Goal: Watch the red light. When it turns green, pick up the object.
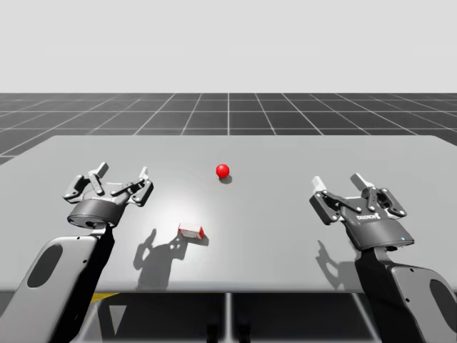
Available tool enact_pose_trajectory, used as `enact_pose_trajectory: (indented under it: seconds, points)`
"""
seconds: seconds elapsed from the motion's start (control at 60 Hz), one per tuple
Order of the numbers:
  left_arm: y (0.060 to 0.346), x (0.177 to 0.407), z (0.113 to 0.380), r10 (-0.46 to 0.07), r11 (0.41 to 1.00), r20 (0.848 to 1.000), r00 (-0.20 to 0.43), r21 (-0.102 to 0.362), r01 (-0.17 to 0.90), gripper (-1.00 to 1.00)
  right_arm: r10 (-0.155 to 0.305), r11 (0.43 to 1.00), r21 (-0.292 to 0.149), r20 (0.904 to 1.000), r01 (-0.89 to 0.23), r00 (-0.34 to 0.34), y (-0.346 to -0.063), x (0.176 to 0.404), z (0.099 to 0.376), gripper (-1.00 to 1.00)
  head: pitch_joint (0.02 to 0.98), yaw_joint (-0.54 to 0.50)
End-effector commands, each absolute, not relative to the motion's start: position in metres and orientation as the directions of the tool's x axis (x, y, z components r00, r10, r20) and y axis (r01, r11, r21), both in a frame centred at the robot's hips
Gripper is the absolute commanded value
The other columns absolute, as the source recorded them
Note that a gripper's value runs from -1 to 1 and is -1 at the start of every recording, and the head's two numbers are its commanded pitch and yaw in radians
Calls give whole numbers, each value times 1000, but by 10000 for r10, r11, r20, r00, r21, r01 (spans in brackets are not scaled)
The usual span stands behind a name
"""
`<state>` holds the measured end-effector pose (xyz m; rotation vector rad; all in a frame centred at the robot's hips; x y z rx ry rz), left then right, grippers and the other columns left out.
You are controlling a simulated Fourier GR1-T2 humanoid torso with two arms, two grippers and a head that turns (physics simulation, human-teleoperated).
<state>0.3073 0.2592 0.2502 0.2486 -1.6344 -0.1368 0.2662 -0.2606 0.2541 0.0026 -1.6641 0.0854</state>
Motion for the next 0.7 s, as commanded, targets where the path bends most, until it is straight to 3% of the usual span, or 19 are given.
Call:
enact_pose_trajectory:
  seconds: [0.017,0.7]
  points:
    - [259,307,250,-2444,9678,9676,-630,2394,-777,-1000,494,9970,-548,9942,-548,-954,-260,266,254,-1000,626,29]
    - [258,307,250,-2474,9673,9671,-588,2430,-731,-1000,495,9964,-557,9943,-643,-940,-260,265,254,-1000,632,32]
